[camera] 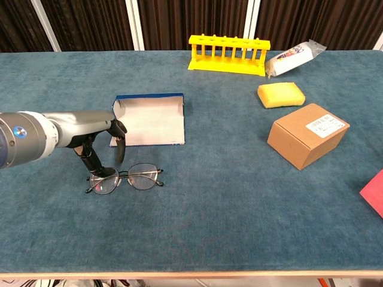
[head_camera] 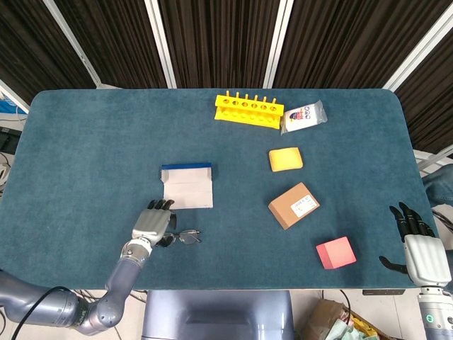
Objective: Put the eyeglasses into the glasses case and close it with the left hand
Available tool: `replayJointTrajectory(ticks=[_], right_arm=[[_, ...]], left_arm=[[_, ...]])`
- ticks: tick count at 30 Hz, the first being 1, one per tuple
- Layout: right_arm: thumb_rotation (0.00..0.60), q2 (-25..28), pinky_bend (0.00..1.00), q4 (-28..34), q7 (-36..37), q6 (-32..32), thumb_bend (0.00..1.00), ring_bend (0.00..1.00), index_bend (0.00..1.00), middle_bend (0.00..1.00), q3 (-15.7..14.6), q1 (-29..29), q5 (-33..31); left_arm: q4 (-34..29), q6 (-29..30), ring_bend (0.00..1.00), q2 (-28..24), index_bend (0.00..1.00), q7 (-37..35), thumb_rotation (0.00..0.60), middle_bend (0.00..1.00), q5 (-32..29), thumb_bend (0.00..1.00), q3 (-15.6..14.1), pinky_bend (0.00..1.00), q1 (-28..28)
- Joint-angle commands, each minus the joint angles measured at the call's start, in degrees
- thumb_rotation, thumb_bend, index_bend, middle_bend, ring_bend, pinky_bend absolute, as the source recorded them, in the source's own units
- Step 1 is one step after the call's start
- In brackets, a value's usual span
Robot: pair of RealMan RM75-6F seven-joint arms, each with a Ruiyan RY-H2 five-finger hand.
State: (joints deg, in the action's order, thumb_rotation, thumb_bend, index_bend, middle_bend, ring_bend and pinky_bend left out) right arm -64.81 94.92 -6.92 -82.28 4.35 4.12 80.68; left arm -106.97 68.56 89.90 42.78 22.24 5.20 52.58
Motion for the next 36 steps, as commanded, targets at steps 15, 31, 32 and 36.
replayJointTrajectory(ticks=[15,31,32,36], right_arm=[[0.600,0.32,0.23,0.17,0.24,0.29,0.14,0.10,0.07,0.01,-0.12,0.08,0.06],[0.600,0.48,0.23,0.20,0.25,0.50,0.14,0.10,0.07,0.01,-0.10,0.19,-0.06],[0.600,0.50,0.23,0.20,0.26,0.51,0.14,0.10,0.07,0.01,-0.10,0.20,-0.07],[0.600,0.55,0.23,0.25,0.27,0.59,0.14,0.10,0.07,0.01,-0.11,0.23,-0.07]], left_arm=[[2.75,0.76,0.00,2.51,0.52,0.29,0.600,0.11,1.87,0.32,0.05,0.01,-0.83],[4.12,1.04,0.00,4.36,0.54,2.41,0.600,0.11,1.52,0.35,0.24,0.01,-0.87],[4.19,1.04,0.00,4.44,0.54,2.47,0.600,0.11,1.49,0.35,0.26,0.01,-0.89],[4.41,0.93,0.00,4.82,0.54,2.92,0.600,0.11,1.27,0.35,0.29,0.01,-0.90]])
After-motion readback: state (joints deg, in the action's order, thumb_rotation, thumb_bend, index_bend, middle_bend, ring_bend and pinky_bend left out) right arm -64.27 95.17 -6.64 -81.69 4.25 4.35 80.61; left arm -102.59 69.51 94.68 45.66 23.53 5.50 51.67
